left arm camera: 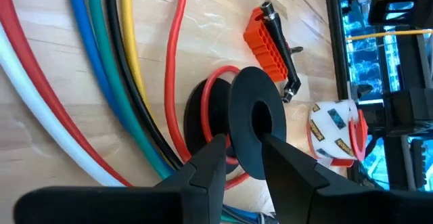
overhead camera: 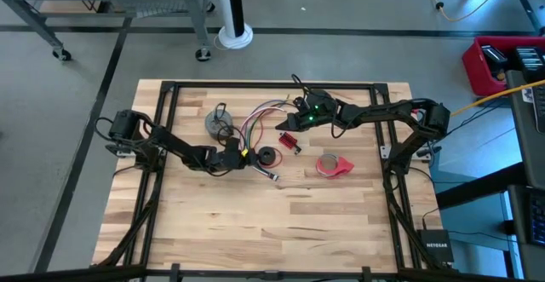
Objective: Coil cords
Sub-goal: Coil the red wire onto the spool
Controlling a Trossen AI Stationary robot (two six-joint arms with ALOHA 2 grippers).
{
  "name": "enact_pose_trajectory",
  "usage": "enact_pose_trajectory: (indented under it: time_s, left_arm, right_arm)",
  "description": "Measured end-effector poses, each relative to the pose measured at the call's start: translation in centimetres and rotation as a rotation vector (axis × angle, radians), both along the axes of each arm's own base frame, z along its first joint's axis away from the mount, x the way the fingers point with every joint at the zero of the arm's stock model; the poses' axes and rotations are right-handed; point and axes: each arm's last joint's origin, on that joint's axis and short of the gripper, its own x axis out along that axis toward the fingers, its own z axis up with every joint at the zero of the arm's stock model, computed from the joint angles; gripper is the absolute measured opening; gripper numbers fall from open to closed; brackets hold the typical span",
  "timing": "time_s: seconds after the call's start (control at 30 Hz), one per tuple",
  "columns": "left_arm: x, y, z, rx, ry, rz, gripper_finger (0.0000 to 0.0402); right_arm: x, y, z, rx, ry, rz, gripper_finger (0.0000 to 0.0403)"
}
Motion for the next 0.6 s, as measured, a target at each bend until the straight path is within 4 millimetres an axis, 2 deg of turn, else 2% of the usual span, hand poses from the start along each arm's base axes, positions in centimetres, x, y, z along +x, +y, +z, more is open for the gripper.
enact_pose_trajectory:
  time_s: [0.33, 0.6]
  left_arm:
    - [0.1, 0.9, -0.1, -0.024, 0.005, -0.003, 0.0088]
    - [1.4, 1.6, 0.7, 0.058, 0.035, -0.080, 0.0088]
  right_arm:
    - [0.1, -0.1, 0.3, -0.015, -0.036, 0.000, 0.0129]
    - [0.1, -0.1, 0.4, -0.016, -0.039, 0.001, 0.0129]
